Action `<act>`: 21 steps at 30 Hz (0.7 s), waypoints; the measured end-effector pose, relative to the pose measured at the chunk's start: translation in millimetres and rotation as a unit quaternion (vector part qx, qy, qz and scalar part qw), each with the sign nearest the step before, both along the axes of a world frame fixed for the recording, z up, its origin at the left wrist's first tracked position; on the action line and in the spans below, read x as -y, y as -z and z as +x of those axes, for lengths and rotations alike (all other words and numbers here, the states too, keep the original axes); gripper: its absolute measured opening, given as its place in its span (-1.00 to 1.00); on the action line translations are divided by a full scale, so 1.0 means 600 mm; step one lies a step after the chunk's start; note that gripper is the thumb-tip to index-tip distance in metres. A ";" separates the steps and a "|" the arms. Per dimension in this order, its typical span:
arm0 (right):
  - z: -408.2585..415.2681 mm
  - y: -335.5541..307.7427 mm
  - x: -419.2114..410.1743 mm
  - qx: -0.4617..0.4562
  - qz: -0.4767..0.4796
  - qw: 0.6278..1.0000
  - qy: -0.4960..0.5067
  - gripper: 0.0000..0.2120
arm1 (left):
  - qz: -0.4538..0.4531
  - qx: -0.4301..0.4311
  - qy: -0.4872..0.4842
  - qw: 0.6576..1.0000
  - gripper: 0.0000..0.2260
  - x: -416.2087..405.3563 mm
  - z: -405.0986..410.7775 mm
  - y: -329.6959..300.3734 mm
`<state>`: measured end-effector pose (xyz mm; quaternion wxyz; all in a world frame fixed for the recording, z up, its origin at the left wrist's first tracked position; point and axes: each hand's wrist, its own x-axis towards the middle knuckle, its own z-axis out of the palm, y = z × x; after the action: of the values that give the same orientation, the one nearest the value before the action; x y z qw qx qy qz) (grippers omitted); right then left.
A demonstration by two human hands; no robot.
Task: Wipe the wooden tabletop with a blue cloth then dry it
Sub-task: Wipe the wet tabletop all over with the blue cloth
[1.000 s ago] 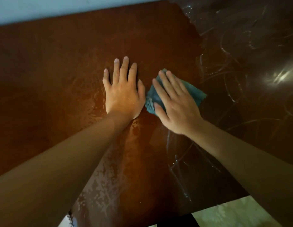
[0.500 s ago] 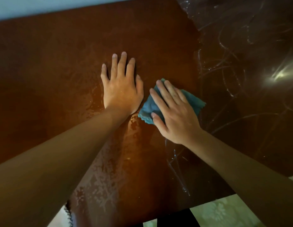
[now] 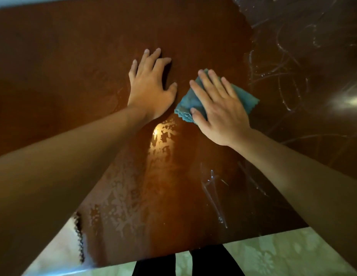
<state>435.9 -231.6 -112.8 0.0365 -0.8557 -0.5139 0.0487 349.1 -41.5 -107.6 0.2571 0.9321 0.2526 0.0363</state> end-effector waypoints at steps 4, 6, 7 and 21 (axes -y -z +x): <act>-0.056 0.002 0.046 -0.004 0.000 0.999 -0.034 -0.36 | -0.027 -0.018 0.006 0.999 -0.45 0.012 -0.012 -0.020; -0.100 0.006 0.088 -0.009 -0.005 0.998 -0.066 -0.36 | 0.007 -0.008 -0.002 1.000 -0.50 0.050 -0.040 -0.028; -0.112 0.006 0.102 -0.009 -0.008 0.997 -0.082 -0.36 | 0.024 -0.001 -0.012 1.000 -0.53 0.075 -0.061 -0.031; -0.132 -0.002 0.148 -0.008 -0.037 0.993 -0.115 -0.38 | 0.121 -0.105 0.021 0.987 -0.46 0.228 -0.217 0.013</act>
<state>356.8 -320.2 -111.8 0.0027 -0.7911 -0.6067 0.0781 219.1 -178.5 -115.1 0.1147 0.9600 0.2526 -0.0368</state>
